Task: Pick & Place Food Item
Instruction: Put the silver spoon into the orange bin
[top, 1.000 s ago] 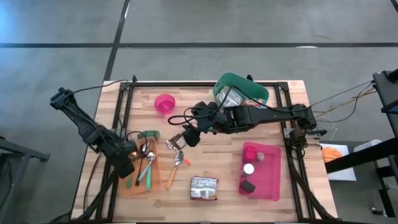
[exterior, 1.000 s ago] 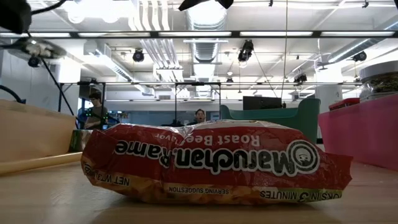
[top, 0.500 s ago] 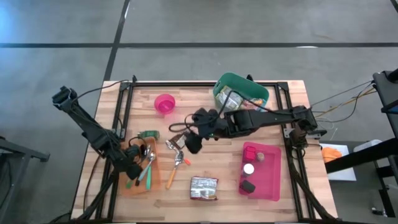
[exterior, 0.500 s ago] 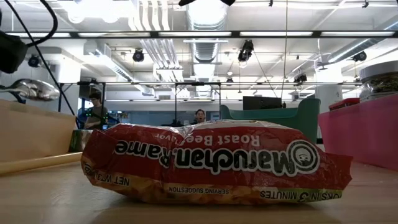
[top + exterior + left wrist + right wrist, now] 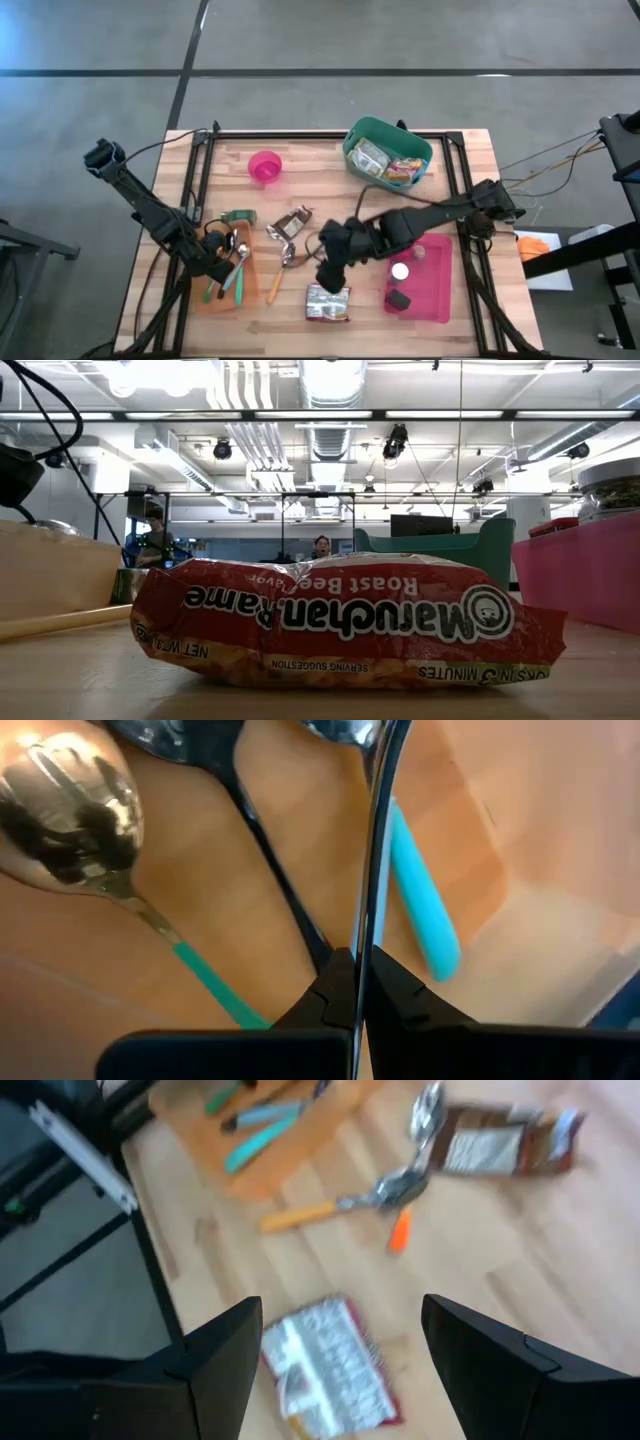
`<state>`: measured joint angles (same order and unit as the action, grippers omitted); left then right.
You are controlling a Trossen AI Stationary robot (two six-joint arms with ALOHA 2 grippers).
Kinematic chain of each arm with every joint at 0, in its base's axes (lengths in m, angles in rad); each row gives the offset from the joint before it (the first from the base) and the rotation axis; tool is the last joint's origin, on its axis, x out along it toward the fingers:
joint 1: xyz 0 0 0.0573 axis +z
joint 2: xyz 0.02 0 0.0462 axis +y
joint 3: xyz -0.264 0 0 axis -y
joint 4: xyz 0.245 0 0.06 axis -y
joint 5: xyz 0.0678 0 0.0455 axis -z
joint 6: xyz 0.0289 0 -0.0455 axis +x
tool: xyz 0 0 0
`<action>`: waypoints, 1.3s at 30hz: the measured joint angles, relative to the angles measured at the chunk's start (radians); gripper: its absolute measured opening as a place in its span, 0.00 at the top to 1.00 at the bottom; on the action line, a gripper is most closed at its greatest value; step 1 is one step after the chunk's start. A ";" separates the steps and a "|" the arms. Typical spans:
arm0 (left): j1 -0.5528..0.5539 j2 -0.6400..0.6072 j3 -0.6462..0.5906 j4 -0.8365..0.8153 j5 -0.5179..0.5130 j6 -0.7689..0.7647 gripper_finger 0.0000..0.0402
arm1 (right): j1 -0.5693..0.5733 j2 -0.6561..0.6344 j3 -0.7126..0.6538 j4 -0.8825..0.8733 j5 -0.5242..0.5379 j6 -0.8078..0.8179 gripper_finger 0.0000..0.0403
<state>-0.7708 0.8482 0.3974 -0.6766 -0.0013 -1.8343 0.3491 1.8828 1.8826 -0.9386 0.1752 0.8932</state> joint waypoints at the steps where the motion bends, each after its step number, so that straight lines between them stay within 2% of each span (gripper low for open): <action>1: 0.000 0.000 -0.005 0.001 0.000 0.000 1.00 | 0.016 0.000 -0.020 0.014 0.002 0.014 0.33; 12: 0.001 -0.001 -0.043 0.002 0.058 -0.006 1.00 | 0.127 0.000 -0.259 0.324 0.004 0.022 0.33; 15: 0.001 0.000 -0.045 -0.003 0.052 0.004 1.00 | 0.139 0.000 -0.329 0.410 0.001 0.089 0.33; 18: 0.001 0.000 -0.045 -0.004 0.049 0.003 1.00 | 0.144 0.001 -0.372 0.416 -0.001 0.190 0.33; 22: 0.001 0.000 -0.044 -0.005 0.045 -0.004 1.00 | 0.146 0.001 -0.387 0.421 0.000 0.228 0.33; 35: 0.002 0.000 -0.043 -0.002 0.019 -0.033 1.00 | 0.146 0.001 -0.369 0.421 0.007 0.180 0.33; 39: 0.002 0.000 -0.043 -0.003 0.024 -0.040 0.95 | 0.146 0.001 -0.369 0.421 0.007 0.180 0.33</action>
<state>-0.7685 0.8482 0.3546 -0.6795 0.0222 -1.8746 0.4950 1.8835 1.5139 -0.5175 0.1825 1.0733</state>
